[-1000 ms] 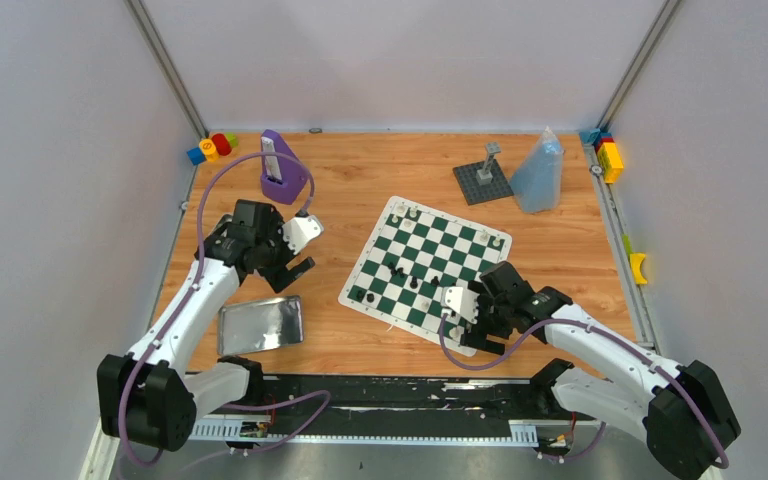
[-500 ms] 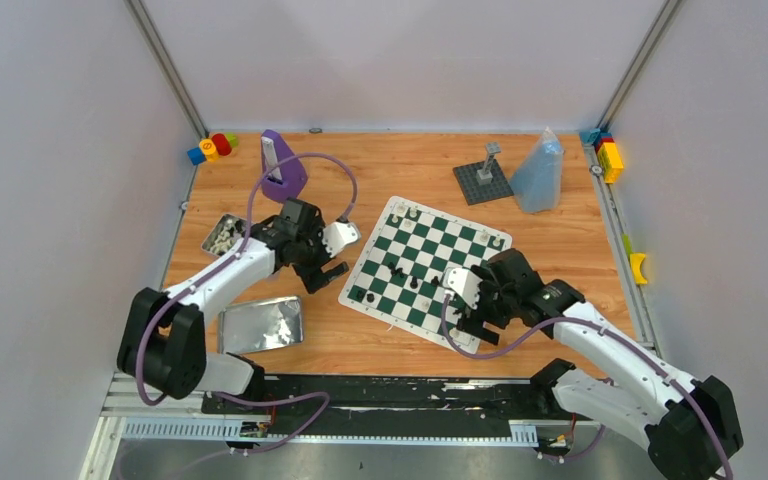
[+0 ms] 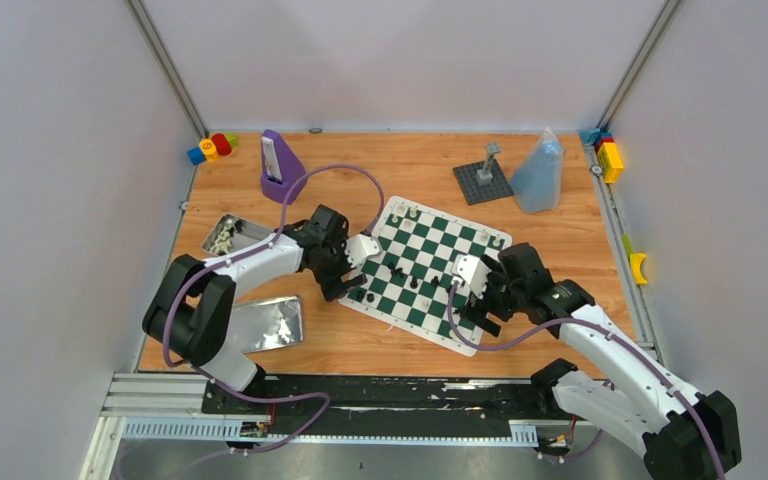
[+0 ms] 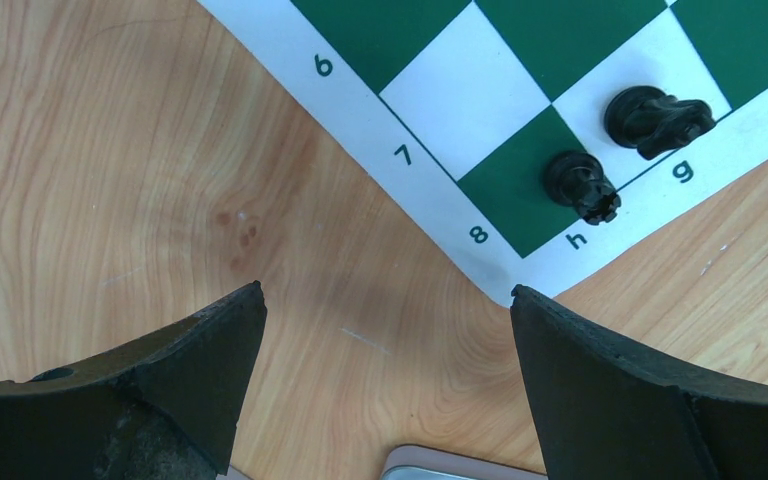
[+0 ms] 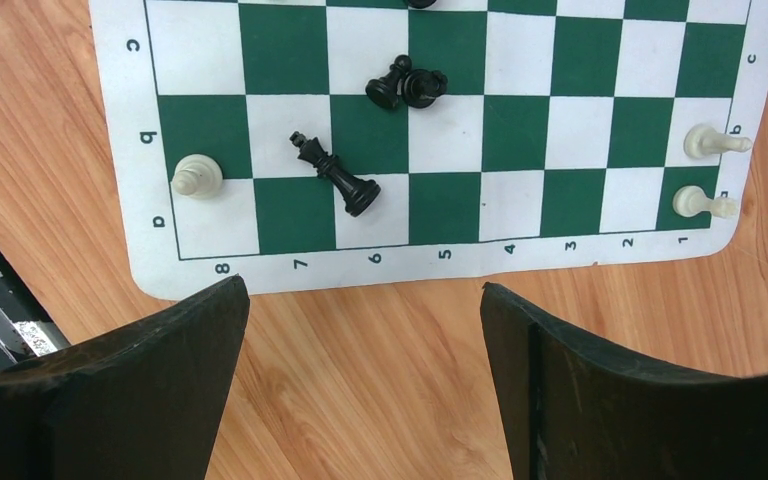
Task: Set up the chess pieces on the board
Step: Adjust the chessboard at the center of the board.
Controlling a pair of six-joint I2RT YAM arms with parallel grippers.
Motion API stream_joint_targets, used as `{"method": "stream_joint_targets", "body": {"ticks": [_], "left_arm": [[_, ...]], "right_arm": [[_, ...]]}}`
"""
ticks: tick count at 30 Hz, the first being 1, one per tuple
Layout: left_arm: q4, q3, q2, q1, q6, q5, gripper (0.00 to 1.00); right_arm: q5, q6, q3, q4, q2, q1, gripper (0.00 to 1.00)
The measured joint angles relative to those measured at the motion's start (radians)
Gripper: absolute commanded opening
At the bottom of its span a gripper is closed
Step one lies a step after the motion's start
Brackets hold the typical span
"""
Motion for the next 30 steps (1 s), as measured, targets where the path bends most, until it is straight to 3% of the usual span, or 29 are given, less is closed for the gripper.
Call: {"method": "stream_joint_targets", "body": {"ticks": [17,30], "left_arm": [[0.040,0.000,0.035,-0.067,-0.029,-0.060,0.98],[0.072,-0.120,-0.090,-0.143,-0.002,-0.148,0.98]], "right_arm": [[-0.006,0.018,0.004,0.024,0.017,-0.020,0.88],[-0.053,0.028,0.045,0.071,0.104,-0.086,0.88]]}}
